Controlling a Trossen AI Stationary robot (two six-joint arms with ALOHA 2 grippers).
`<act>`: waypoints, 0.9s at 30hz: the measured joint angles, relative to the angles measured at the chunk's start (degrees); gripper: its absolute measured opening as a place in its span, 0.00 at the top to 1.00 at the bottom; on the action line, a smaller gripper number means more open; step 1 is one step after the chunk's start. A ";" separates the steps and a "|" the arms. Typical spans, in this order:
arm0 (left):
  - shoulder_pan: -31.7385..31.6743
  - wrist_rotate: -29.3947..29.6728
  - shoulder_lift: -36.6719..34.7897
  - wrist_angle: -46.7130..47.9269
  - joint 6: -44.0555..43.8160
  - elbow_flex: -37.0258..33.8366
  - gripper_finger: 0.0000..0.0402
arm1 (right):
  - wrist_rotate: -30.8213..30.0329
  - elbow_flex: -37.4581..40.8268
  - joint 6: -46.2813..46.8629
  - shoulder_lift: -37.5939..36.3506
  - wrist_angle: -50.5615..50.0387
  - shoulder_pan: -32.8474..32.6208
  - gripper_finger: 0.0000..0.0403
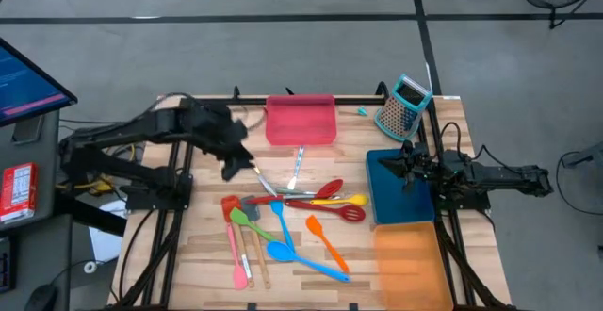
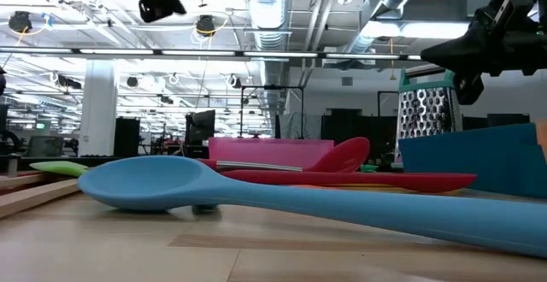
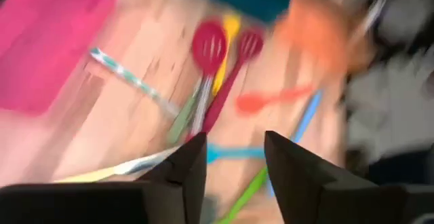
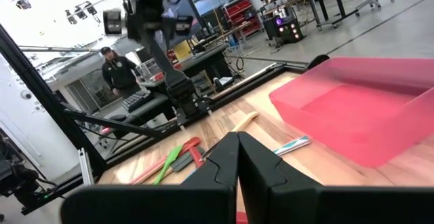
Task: Pick & Place Kitchen Items
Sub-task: Put the yellow kitchen knife into the orange bin
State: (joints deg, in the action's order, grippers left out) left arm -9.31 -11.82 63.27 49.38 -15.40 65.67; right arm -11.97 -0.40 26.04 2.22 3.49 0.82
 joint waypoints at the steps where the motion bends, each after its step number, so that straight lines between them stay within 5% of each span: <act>1: 1.36 1.03 1.11 0.50 3.68 -0.02 0.64 | 0.04 0.00 0.00 0.02 0.00 0.00 1.00; 9: 4.72 5.10 7.63 1.93 23.48 -1.87 0.56 | 0.04 -0.02 0.00 0.02 -0.02 0.00 1.00; 27: -5.75 4.59 17.32 -4.52 48.31 -9.66 0.53 | 0.07 0.00 1.03 0.02 -0.07 -0.04 1.00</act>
State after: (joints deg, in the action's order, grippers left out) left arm -15.05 -7.23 80.59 44.86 32.92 56.01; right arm -11.90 -0.40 27.07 2.24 3.42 0.78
